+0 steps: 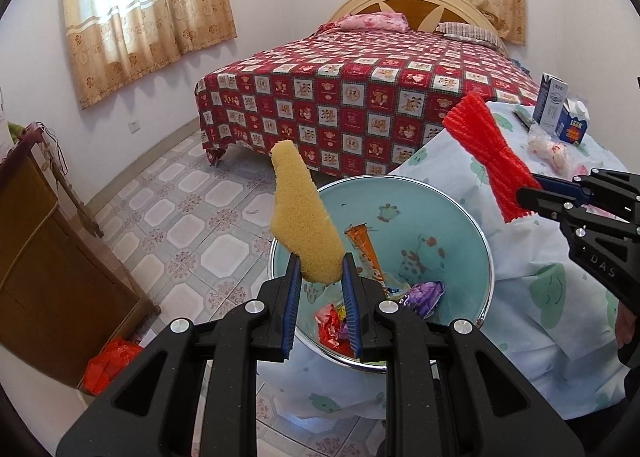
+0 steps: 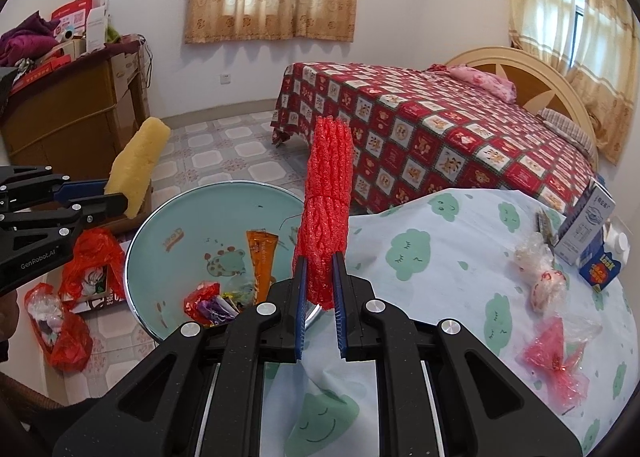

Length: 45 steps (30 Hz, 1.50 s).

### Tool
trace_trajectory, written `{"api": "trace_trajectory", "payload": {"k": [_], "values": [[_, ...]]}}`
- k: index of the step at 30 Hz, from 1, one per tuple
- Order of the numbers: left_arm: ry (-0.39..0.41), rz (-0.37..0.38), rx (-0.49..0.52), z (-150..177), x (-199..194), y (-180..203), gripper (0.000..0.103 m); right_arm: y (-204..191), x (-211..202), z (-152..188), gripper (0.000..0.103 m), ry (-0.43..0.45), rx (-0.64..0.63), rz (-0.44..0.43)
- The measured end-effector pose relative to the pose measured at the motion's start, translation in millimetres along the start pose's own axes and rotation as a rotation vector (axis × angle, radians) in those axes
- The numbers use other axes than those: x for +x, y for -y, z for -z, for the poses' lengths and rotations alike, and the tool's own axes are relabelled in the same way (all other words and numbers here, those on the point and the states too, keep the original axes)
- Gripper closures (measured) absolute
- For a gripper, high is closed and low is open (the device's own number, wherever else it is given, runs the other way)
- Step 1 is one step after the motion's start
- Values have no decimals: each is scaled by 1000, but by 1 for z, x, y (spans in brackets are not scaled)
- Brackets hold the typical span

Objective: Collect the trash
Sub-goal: 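Open both grippers over the teal bucket to drop the sponge and red net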

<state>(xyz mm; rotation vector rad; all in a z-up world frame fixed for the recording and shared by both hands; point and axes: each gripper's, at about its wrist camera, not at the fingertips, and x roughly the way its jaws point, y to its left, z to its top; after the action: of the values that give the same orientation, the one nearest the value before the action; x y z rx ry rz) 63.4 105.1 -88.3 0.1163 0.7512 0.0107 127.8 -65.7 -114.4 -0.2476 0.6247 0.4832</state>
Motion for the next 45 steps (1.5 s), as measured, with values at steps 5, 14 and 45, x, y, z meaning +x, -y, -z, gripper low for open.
{"api": "trace_trajectory", "payload": {"k": [5, 14, 45], "values": [[1, 6, 1, 0, 0, 1, 82, -2, 1, -1, 91, -4, -5, -2], [3, 9, 3, 1, -1, 2, 82, -1, 1, -1, 91, 0, -6, -1], [-5, 18, 9, 2, 2, 12, 82, -3, 0, -2, 91, -2, -14, -2]]}}
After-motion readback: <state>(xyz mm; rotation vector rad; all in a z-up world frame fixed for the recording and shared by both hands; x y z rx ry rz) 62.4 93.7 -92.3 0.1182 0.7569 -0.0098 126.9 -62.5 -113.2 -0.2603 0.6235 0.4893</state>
